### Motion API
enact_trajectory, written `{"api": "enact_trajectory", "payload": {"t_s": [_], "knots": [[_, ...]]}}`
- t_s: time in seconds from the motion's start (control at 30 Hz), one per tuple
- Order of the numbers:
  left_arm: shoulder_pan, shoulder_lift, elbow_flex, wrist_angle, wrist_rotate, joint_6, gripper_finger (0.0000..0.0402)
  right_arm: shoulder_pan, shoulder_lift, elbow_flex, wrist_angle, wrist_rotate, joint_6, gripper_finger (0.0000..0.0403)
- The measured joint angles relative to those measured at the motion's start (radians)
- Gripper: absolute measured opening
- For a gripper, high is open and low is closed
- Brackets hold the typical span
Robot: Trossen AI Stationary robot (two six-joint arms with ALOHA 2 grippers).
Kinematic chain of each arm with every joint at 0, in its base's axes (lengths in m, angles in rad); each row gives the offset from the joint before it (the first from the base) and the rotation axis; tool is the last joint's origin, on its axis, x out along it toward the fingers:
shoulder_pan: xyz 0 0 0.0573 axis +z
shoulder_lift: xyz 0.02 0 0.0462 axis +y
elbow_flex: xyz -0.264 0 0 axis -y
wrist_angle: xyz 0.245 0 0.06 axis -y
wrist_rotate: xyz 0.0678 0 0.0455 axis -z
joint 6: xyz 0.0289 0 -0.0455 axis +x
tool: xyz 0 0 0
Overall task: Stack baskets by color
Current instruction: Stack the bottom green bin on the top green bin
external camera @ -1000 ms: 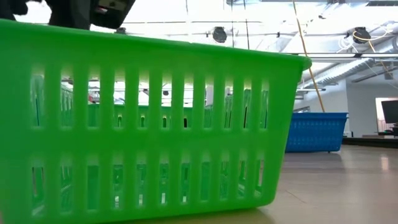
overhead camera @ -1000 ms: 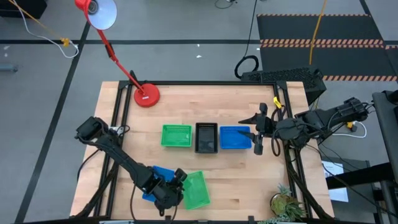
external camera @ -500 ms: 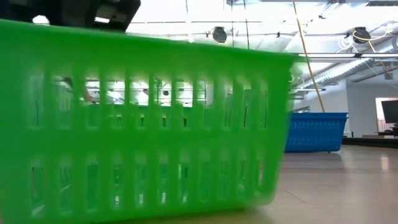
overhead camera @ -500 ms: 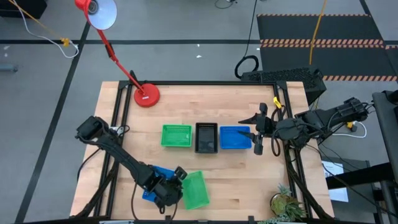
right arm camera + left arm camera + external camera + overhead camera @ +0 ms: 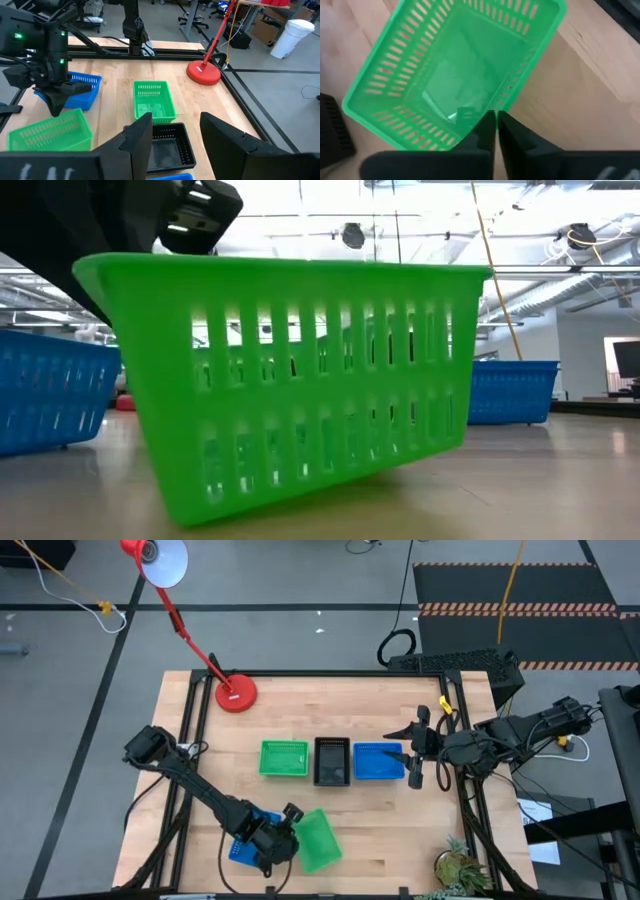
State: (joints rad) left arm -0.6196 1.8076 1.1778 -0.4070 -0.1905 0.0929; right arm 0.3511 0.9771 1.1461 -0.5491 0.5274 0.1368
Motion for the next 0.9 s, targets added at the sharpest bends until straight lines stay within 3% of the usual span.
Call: {"api": "enact_trajectory", "payload": {"t_s": [0.23, 0.4, 0.67, 0.9], "knots": [[-0.005, 0.0, 0.0, 0.053, -0.001, -0.002, 0.0109, 0.0, 0.0, 0.0, 0.0, 0.0, 0.0, 0.016], [-0.009, 0.017, 0.0, 0.066, 0.011, 0.033, 0.0136, 0.0, 0.0, 0.0, 0.0, 0.0, 0.0, 0.016], [0.003, 0.042, -0.001, 0.063, 0.011, 0.049, 0.0116, 0.0, 0.0, 0.0, 0.004, 0.0, 0.0, 0.016], [0.005, 0.041, 0.0, 0.068, 0.008, 0.081, 0.0037, 0.0, 0.0, 0.0, 0.004, 0.0, 0.0, 0.016]]}}
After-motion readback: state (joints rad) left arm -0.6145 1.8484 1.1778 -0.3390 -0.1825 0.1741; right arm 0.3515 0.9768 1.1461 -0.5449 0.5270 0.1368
